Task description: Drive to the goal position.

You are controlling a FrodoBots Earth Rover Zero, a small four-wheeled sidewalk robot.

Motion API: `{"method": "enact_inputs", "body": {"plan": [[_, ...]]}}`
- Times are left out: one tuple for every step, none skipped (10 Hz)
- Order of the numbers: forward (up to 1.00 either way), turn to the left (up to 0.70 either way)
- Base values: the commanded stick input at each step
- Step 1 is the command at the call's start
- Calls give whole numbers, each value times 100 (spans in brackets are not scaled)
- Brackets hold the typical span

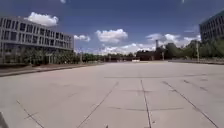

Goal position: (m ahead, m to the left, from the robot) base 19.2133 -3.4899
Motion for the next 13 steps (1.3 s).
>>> {"method": "enact_inputs", "body": {"plan": [[70,0],[70,0],[70,0],[70,0],[70,0],[70,0],[70,0],[70,0],[70,0],[70,0],[70,0],[70,0],[70,-5]]}}
